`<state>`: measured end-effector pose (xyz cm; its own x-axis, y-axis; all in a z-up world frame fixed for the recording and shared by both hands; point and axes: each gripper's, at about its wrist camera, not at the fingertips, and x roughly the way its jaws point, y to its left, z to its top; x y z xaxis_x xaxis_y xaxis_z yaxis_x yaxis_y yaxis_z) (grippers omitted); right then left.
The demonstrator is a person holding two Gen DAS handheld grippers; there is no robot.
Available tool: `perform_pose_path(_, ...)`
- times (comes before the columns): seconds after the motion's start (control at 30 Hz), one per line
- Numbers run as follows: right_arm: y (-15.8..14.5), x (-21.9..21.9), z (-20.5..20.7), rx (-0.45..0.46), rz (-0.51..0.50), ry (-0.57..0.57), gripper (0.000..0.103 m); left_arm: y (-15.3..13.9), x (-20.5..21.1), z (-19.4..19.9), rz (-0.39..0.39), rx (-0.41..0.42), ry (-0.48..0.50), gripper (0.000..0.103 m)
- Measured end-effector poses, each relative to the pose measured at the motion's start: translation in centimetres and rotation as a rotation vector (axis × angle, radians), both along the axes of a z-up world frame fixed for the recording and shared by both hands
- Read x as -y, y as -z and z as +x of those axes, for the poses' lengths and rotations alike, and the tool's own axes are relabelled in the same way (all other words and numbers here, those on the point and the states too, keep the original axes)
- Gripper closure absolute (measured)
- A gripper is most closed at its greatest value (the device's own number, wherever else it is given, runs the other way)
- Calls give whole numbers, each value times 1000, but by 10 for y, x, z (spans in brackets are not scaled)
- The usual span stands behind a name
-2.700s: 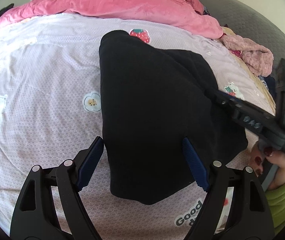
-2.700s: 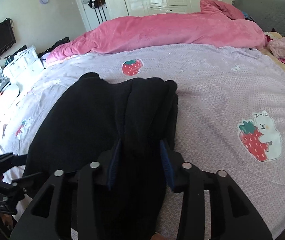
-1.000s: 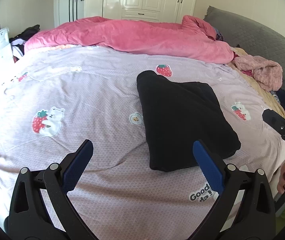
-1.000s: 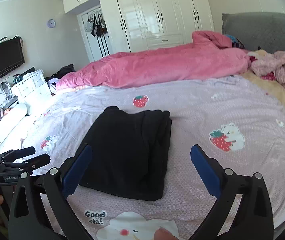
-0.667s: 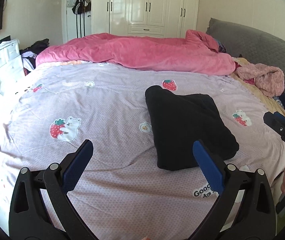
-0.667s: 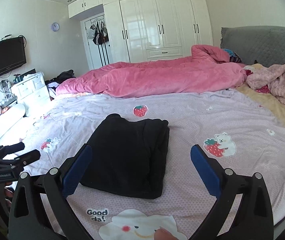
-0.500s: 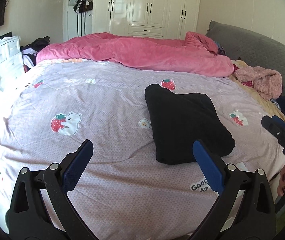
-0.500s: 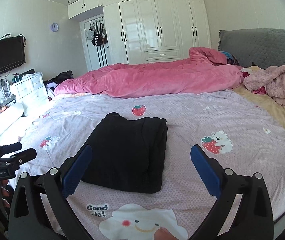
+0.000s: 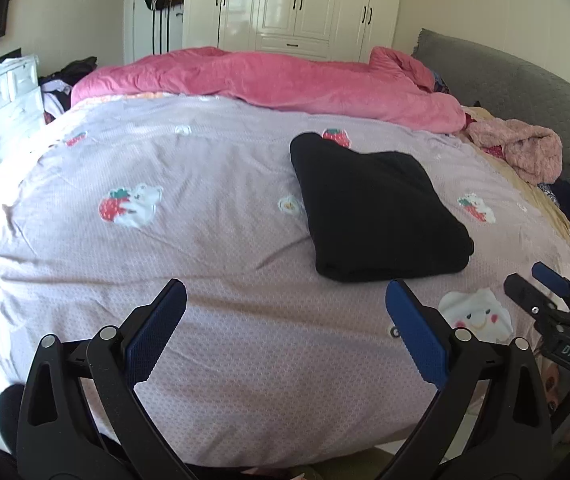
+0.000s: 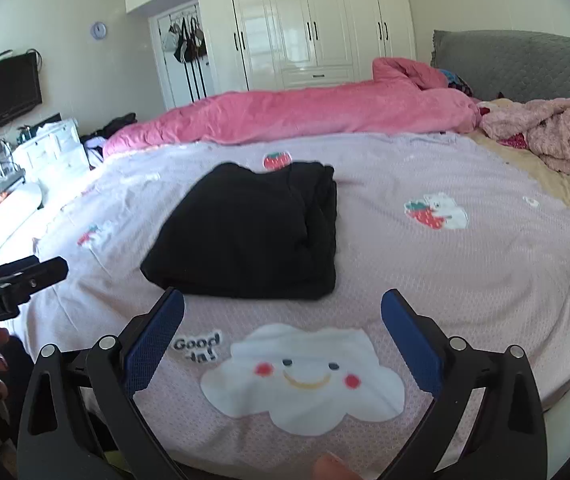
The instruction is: Fold small clothes
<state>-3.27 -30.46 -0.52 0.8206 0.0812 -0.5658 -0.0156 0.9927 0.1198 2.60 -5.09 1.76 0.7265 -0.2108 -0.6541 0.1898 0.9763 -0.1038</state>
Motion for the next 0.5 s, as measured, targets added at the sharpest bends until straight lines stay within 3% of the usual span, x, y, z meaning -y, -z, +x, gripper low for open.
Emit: perform_pose_path(0.5,20,-4,8,-56,-11,3,5,16,4,2,14,-52,6,9)
